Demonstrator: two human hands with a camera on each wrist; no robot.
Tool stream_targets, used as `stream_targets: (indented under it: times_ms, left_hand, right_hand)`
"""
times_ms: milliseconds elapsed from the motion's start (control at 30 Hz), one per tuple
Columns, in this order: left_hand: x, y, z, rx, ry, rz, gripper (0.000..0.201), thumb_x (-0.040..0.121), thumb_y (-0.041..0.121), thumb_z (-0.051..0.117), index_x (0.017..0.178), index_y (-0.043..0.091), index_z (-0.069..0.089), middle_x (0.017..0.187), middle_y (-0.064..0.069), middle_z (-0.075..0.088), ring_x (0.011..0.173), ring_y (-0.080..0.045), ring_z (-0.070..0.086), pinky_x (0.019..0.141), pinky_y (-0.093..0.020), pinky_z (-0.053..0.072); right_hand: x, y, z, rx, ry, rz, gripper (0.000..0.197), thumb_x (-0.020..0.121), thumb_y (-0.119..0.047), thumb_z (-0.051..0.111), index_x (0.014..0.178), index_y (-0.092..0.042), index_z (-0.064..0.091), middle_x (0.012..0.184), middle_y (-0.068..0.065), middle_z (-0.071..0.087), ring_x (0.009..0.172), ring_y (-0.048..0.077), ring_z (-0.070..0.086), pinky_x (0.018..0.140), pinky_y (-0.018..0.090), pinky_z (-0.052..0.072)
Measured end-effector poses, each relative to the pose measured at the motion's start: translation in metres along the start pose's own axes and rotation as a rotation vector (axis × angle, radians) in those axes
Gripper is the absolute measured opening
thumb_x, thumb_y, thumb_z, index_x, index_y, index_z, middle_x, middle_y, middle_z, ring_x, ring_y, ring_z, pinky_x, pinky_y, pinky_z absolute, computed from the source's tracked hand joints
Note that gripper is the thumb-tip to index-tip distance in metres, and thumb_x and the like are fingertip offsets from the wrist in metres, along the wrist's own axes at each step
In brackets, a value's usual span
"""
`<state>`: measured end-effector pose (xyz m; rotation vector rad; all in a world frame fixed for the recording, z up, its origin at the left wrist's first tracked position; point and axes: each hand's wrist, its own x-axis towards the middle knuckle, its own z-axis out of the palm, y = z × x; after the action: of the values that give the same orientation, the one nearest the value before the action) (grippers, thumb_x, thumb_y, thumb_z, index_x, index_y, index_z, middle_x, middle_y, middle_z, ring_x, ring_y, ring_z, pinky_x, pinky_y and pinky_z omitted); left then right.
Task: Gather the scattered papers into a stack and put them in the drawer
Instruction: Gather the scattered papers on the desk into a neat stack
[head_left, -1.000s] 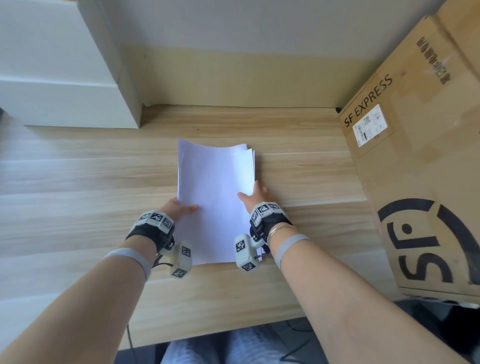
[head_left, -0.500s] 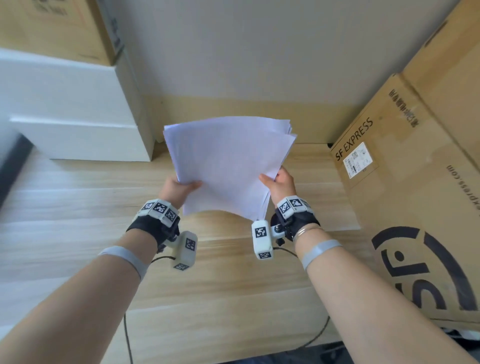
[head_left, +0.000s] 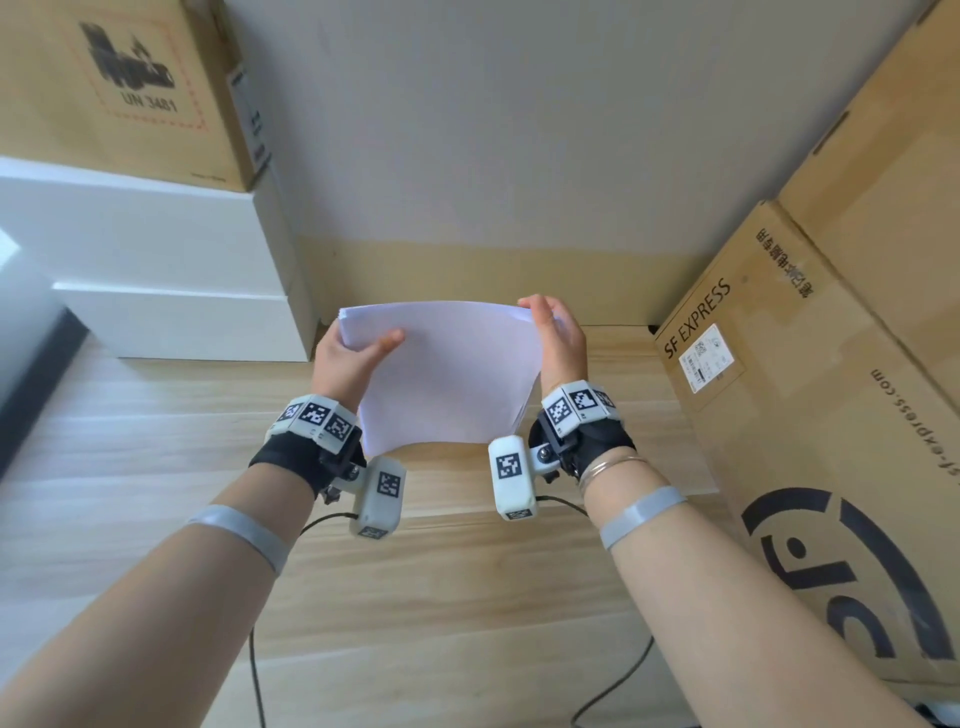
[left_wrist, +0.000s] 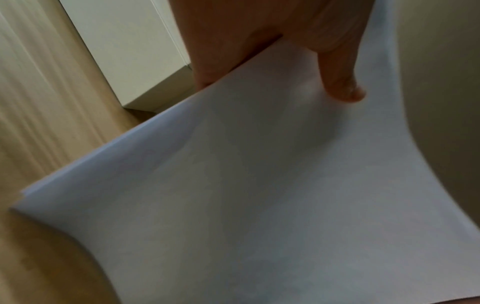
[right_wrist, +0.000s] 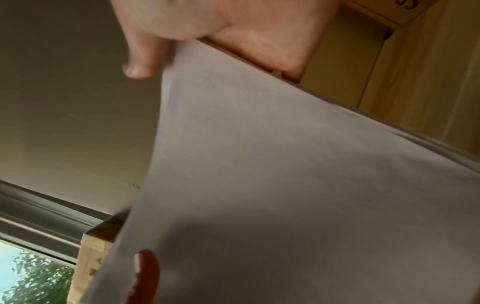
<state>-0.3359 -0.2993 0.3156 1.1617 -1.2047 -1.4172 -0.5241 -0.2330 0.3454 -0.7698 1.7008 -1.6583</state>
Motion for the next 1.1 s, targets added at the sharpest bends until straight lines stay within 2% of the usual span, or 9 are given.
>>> stream_targets:
  times_ms: [100, 267, 433, 567, 633, 700, 800, 1000, 1100]
  left_hand:
    - [0.0, 0.012, 0.005, -0.053, 0.04, 0.018, 0.02, 0.068, 0.047, 0.063, 0.07, 0.029, 0.055, 0.069, 0.009, 0.054, 0.061, -0.002, 0.052, 0.06, -0.017, 0.042]
    - [0.006, 0.02, 0.011, -0.046, 0.154, 0.036, 0.028, 0.083, 0.036, 0.048, 0.06, 0.022, 0.041, 0.062, 0.005, 0.031, 0.059, -0.011, 0.031, 0.057, -0.026, 0.024]
    - [0.008, 0.025, 0.016, -0.016, 0.197, 0.063, 0.028, 0.088, 0.019, 0.043, 0.061, 0.022, 0.045, 0.063, 0.005, 0.036, 0.055, -0.005, 0.035, 0.054, -0.023, 0.025]
    - [0.008, 0.009, 0.01, 0.034, 0.115, 0.111, 0.011, 0.081, 0.041, 0.053, 0.083, 0.031, 0.052, 0.078, 0.012, 0.051, 0.074, -0.007, 0.049, 0.066, -0.02, 0.039]
    - [0.006, -0.002, 0.007, 0.042, 0.052, 0.116, 0.019, 0.079, 0.028, 0.064, 0.092, 0.032, 0.051, 0.084, 0.011, 0.056, 0.077, -0.008, 0.054, 0.068, -0.018, 0.046]
    - [0.006, -0.012, 0.003, 0.036, 0.023, 0.086, 0.031, 0.078, 0.007, 0.069, 0.088, 0.032, 0.053, 0.084, 0.009, 0.06, 0.075, -0.007, 0.058, 0.066, -0.017, 0.049]
    - [0.008, -0.029, -0.005, 0.034, -0.027, -0.078, 0.032, 0.065, 0.007, 0.076, 0.084, 0.027, 0.059, 0.086, 0.004, 0.064, 0.079, -0.015, 0.06, 0.073, -0.027, 0.05]
    - [0.013, -0.054, -0.003, 0.268, -0.075, -0.301, 0.02, 0.083, 0.006, 0.065, 0.103, 0.005, 0.062, 0.089, -0.002, 0.06, 0.099, -0.025, 0.055, 0.083, -0.03, 0.038]
    - [0.014, -0.055, 0.0, 0.245, -0.058, -0.261, 0.009, 0.084, 0.006, 0.064, 0.081, 0.014, 0.062, 0.08, 0.001, 0.059, 0.085, -0.024, 0.056, 0.084, -0.034, 0.043]
  right_hand:
    - [0.004, -0.005, 0.004, -0.019, 0.056, -0.003, 0.026, 0.085, -0.037, 0.052, 0.062, -0.026, 0.057, 0.069, -0.003, 0.055, 0.069, 0.015, 0.048, 0.066, 0.027, 0.037]
    - [0.004, -0.003, 0.006, 0.045, 0.072, -0.03, 0.02, 0.084, -0.016, 0.048, 0.069, -0.025, 0.059, 0.069, -0.004, 0.06, 0.072, 0.014, 0.055, 0.072, 0.029, 0.04]
    - [0.004, 0.004, 0.002, 0.027, -0.028, -0.062, 0.009, 0.086, -0.025, 0.063, 0.079, -0.028, 0.057, 0.08, -0.01, 0.065, 0.073, 0.0, 0.059, 0.073, 0.016, 0.045]
    - [0.004, 0.007, 0.003, -0.007, -0.076, -0.052, 0.018, 0.065, -0.039, 0.071, 0.079, -0.036, 0.06, 0.094, -0.006, 0.063, 0.087, 0.015, 0.057, 0.08, 0.029, 0.046]
    - [0.005, 0.008, 0.004, -0.002, -0.117, -0.043, 0.026, 0.061, -0.04, 0.074, 0.082, -0.036, 0.06, 0.097, -0.004, 0.063, 0.086, 0.014, 0.058, 0.077, 0.024, 0.048]
    - [0.008, 0.01, 0.004, -0.04, -0.141, -0.012, 0.03, 0.067, -0.019, 0.079, 0.085, -0.032, 0.059, 0.092, -0.008, 0.063, 0.08, 0.008, 0.059, 0.071, 0.015, 0.048]
    - [0.011, 0.02, 0.0, -0.14, -0.127, 0.095, 0.034, 0.071, 0.005, 0.074, 0.101, -0.01, 0.065, 0.096, 0.003, 0.068, 0.078, 0.011, 0.06, 0.068, 0.018, 0.048]
    - [0.005, 0.06, -0.007, -0.373, -0.189, 0.281, 0.034, 0.074, -0.003, 0.075, 0.106, 0.002, 0.065, 0.113, 0.018, 0.067, 0.097, 0.025, 0.064, 0.081, 0.027, 0.046]
    - [0.006, 0.064, -0.008, -0.299, -0.111, 0.3, 0.031, 0.076, -0.002, 0.072, 0.105, 0.004, 0.064, 0.107, 0.017, 0.067, 0.096, 0.025, 0.064, 0.077, 0.025, 0.046]
